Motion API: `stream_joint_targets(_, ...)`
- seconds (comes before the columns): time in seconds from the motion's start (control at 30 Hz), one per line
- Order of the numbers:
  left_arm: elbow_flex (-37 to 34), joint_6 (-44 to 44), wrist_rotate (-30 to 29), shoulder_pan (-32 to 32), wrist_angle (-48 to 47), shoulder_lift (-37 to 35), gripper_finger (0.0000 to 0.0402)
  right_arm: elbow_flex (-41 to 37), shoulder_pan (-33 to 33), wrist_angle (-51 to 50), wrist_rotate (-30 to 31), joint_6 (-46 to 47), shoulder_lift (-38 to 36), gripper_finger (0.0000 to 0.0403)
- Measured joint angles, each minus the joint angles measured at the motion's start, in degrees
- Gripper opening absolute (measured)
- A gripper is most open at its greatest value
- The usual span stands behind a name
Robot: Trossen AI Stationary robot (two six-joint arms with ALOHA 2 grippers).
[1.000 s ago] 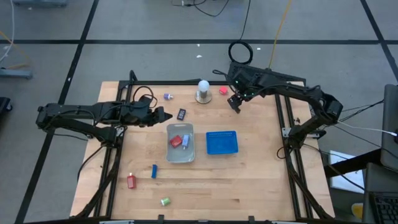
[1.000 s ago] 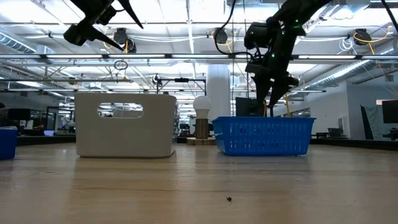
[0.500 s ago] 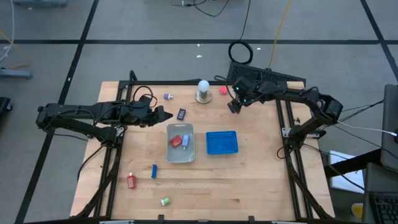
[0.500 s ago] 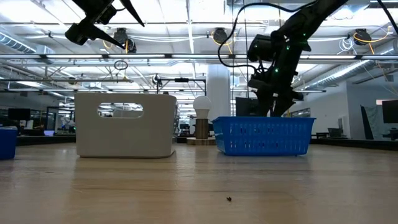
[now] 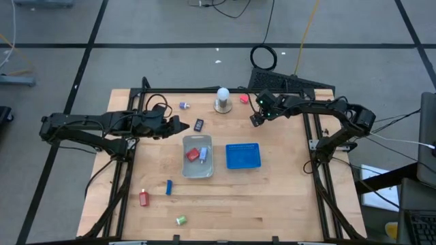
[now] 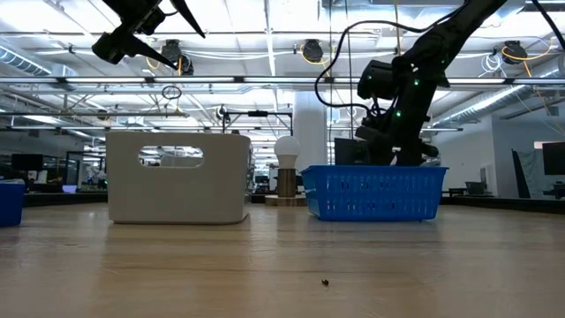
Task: Pick & Place Office items
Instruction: Put the black digital clock into the blue bin
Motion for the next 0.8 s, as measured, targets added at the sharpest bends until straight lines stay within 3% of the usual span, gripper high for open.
stream_joint_targets(0.37, 0.0, -0.4, 0.0, 0.0, 0.0, 0.0, 0.0305, -1.4, 1.4, 4.6, 1.8, 0.4, 1.2, 0.0256)
stream_joint_targets(0.8, 0.0, -0.9, 0.1, -0.1, 0.1, 0.0, 0.0305, -1.2, 1.4, 7.9, 3.1, -1.0, 9.5, 0.0256)
